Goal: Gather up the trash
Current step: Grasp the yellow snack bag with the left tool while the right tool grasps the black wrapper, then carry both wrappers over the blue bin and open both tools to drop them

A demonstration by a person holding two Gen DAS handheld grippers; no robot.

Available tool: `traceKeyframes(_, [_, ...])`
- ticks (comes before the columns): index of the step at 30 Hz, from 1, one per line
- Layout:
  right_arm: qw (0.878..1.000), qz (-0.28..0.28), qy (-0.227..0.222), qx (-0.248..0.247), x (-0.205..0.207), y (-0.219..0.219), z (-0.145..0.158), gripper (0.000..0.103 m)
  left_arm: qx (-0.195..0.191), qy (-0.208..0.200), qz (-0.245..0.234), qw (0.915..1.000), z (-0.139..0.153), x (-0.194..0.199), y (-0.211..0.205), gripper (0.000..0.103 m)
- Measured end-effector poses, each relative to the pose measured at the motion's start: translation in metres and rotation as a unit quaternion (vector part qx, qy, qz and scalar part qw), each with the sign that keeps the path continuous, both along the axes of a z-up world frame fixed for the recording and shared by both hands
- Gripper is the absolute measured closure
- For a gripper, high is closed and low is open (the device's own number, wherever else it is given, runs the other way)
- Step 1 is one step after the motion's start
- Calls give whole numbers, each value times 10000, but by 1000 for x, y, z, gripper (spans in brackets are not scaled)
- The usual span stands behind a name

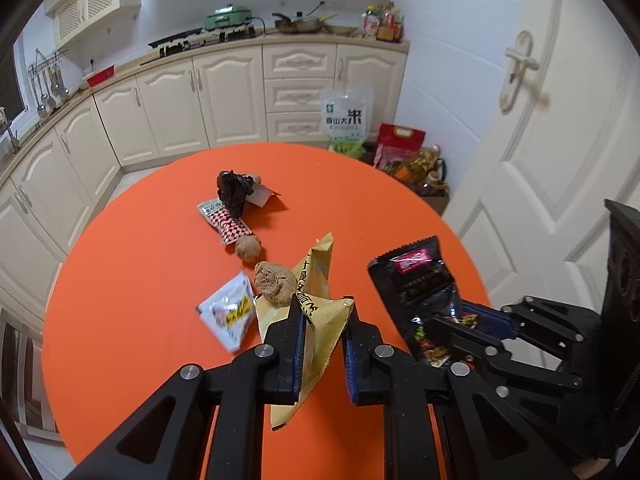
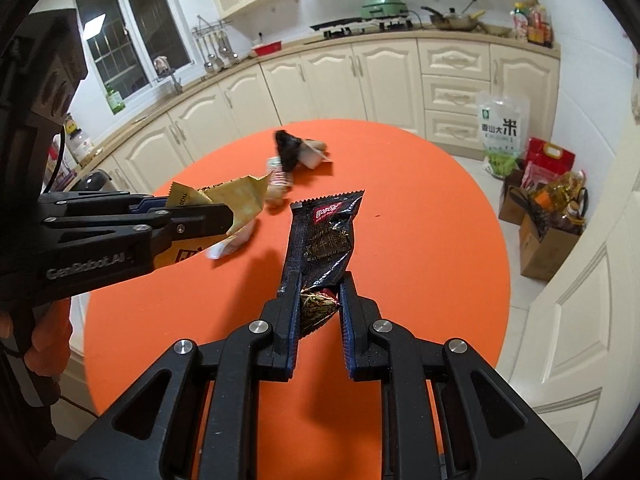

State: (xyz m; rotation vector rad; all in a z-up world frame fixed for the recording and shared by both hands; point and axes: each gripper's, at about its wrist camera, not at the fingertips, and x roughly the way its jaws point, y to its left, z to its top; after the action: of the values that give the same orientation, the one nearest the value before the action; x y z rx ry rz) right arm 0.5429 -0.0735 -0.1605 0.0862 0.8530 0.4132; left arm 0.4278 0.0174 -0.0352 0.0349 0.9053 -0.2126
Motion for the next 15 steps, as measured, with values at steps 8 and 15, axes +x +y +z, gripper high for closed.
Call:
traceKeyframes(8, [9996, -247, -157, 61, -65, -24, 17, 86, -16, -162, -481, 9987, 10, -74, -46, 90])
traceKeyframes(15, [9961, -866, -162, -6, -124, -91, 12, 86, 30, -47, -1171, 9931, 6, -111, -126, 90])
